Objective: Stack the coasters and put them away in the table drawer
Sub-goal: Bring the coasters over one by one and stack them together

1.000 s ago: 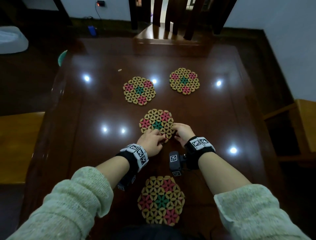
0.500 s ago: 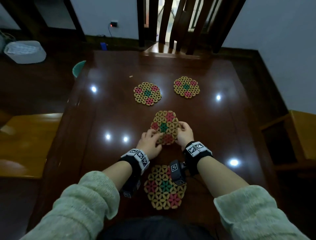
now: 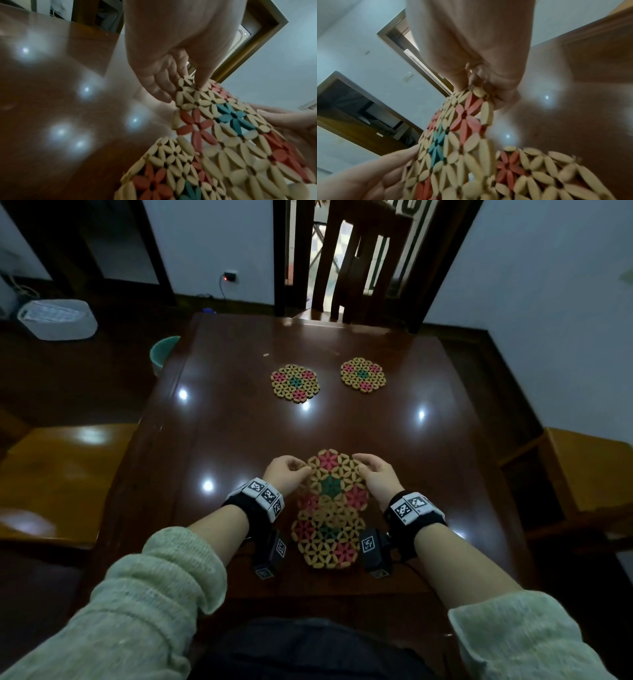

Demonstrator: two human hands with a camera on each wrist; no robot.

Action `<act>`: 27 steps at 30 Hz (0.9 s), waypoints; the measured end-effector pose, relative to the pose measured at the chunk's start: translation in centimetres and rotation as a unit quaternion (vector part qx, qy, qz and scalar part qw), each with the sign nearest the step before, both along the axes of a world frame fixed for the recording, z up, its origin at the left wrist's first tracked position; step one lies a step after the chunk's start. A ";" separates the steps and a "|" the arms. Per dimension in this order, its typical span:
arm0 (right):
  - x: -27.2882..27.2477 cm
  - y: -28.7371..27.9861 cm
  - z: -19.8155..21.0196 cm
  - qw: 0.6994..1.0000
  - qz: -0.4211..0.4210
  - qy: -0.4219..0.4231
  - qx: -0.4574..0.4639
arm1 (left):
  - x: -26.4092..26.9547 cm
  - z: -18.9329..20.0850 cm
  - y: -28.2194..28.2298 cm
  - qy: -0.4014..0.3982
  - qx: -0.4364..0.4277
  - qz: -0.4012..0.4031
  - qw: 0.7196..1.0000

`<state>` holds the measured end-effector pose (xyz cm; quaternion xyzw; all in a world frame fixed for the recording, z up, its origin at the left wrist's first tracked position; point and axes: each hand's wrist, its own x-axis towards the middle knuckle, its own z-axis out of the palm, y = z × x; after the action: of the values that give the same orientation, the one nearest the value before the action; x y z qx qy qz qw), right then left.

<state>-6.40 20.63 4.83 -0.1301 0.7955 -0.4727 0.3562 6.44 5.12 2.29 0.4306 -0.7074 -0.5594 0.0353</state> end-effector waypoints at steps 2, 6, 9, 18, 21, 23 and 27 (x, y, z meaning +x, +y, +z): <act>0.5 1.2 -0.8 0.999 -0.036 0.013 0.003 | 1.1 -0.3 0.8 -0.003 0.011 -0.009 1.000; 1.8 3.5 -1.4 0.994 -0.091 -0.066 0.001 | 2.5 -0.6 2.4 0.014 0.023 -0.012 1.000; 2.7 4.9 -1.0 0.990 -0.052 -0.120 0.053 | 3.2 -1.0 3.4 0.026 0.063 -0.002 0.998; 2.2 6.2 -3.7 0.986 -0.039 -0.080 0.140 | 3.4 -1.3 5.5 -0.009 0.104 0.080 0.991; 2.3 6.2 -3.6 0.986 -0.018 -0.047 0.161 | 3.8 -1.4 5.9 -0.019 0.113 0.103 0.988; 2.4 6.1 -3.7 0.985 -0.015 -0.023 0.168 | 4.2 -1.6 6.0 -0.022 0.108 0.118 0.987; 2.8 5.7 -4.0 0.986 -0.012 0.000 0.167 | 5.0 -2.4 5.9 -0.050 0.061 0.128 0.989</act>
<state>-3.60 26.38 0.85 -0.0589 0.8649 -0.3374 0.3669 11.40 11.03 -0.14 0.5464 -0.6117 -0.5703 0.0447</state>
